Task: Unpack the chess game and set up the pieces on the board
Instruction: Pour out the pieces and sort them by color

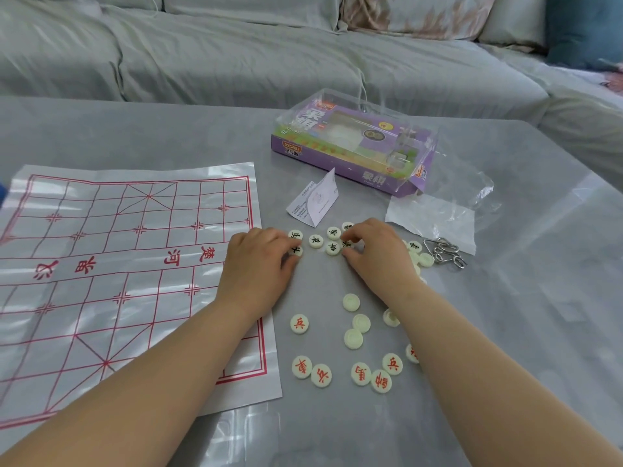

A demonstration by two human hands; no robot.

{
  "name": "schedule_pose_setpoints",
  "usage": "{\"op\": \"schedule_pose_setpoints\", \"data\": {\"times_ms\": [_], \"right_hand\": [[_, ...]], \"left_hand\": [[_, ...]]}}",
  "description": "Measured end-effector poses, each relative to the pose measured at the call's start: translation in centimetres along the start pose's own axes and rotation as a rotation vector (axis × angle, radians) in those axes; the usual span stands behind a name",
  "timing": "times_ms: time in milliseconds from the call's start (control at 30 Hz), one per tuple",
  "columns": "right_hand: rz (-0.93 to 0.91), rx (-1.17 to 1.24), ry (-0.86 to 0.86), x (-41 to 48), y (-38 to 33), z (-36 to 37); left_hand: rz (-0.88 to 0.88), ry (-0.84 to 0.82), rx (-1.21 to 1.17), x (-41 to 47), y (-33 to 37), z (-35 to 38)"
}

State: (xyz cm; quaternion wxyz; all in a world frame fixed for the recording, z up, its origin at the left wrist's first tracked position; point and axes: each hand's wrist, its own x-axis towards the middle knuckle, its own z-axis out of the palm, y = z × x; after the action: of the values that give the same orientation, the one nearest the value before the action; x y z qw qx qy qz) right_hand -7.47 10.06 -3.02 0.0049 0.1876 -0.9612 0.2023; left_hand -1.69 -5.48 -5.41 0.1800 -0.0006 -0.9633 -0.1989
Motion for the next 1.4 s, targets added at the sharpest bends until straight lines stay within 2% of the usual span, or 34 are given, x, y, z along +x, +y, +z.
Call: {"op": "schedule_pose_setpoints", "data": {"times_ms": [233, 367, 567, 733, 833, 1000, 1167, 1233, 1333, 1400], "right_hand": [[0.034, 0.131, 0.070, -1.6, 0.3, -1.1], [-0.021, 0.137, -0.108, -5.8, 0.5, -2.0], [-0.093, 0.078, -0.139, -8.8, 0.5, -2.6], [-0.134, 0.024, -0.170, -9.2, 0.6, -1.8], [-0.160, 0.026, -0.137, -9.0, 0.4, -1.7], [-0.117, -0.049, -0.184, -8.2, 0.5, -1.9], [0.050, 0.126, -0.223, -7.1, 0.5, -3.1], [0.073, 0.139, -0.239, -6.4, 0.7, -3.4], [0.087, 0.135, -0.227, -5.5, 0.9, -3.3], [0.105, 0.162, -0.206, -5.3, 1.2, -3.3]], "left_hand": [[0.080, -0.010, -0.028, 0.0, -0.2, -0.3], [0.120, 0.045, 0.016, -0.4, 0.3, -1.5], [0.244, 0.071, 0.043, -0.2, 1.8, -2.3], [0.360, -0.098, 0.043, -0.2, 3.4, -3.2], [0.294, -0.248, 0.151, -0.7, 3.1, -3.3], [0.132, -0.285, 0.188, -2.0, 1.2, -3.6], [0.176, -0.197, 0.148, -3.4, -1.1, -3.5], [0.126, -0.202, 0.139, -3.6, -1.3, -3.7], [0.166, -0.149, 0.113, -3.5, 0.0, -4.1], [0.187, -0.206, 0.084, -3.1, 2.0, -4.0]]}}
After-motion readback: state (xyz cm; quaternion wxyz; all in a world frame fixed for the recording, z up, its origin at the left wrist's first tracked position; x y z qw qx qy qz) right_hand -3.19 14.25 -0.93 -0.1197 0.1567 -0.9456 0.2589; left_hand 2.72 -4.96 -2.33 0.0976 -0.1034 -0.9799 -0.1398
